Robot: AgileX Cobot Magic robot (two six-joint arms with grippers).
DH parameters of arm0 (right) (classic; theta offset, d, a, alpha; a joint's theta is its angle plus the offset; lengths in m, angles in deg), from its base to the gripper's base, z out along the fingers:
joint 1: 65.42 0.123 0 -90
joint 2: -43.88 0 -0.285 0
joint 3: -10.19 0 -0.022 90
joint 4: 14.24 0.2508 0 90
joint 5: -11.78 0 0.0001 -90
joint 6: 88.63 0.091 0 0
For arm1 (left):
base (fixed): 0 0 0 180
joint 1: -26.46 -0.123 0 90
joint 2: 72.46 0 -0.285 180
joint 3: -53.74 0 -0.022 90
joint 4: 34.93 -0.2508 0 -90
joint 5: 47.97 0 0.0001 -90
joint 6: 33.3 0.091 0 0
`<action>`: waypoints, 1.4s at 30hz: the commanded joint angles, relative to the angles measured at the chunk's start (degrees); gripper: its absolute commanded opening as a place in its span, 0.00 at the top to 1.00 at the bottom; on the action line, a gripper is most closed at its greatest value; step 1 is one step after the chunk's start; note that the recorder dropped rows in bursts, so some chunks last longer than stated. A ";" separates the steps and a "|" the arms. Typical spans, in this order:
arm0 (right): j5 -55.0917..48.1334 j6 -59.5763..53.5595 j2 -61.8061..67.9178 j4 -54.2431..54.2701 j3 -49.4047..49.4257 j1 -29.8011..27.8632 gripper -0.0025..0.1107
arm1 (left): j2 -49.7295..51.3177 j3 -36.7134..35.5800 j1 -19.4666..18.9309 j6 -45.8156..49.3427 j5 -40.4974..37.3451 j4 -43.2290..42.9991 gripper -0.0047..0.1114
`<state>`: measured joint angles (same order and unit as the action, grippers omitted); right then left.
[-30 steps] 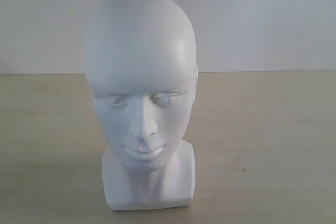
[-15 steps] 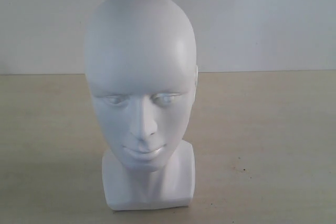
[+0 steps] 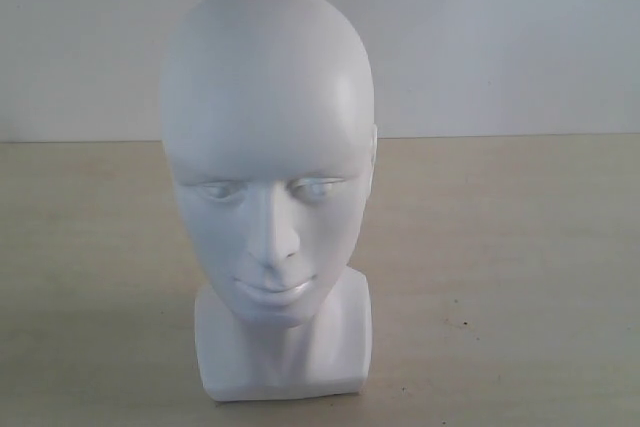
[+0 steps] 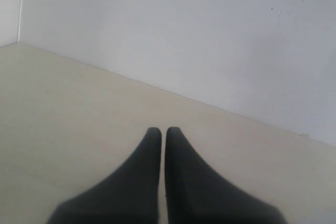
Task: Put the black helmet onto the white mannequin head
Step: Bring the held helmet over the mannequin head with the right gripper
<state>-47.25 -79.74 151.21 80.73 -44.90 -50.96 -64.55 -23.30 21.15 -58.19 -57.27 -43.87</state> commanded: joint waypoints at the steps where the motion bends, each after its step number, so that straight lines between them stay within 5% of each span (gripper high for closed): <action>1: 3.53 -1.95 -4.69 4.98 4.26 -0.05 0.98 | -0.13 -0.17 -0.14 0.15 0.28 -0.08 0.92; 25: 4.28 -9.70 -19.24 4.98 30.57 0.05 0.98 | -0.13 -0.17 -0.14 0.15 0.28 -0.08 0.92; 42: 10.27 -13.95 -22.16 4.98 31.65 2.20 0.98 | -0.13 -0.17 -0.14 0.15 0.28 -0.08 0.92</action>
<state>-40.77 -92.04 130.07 80.92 -12.56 -50.02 -64.55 -23.30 21.15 -58.19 -57.27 -43.87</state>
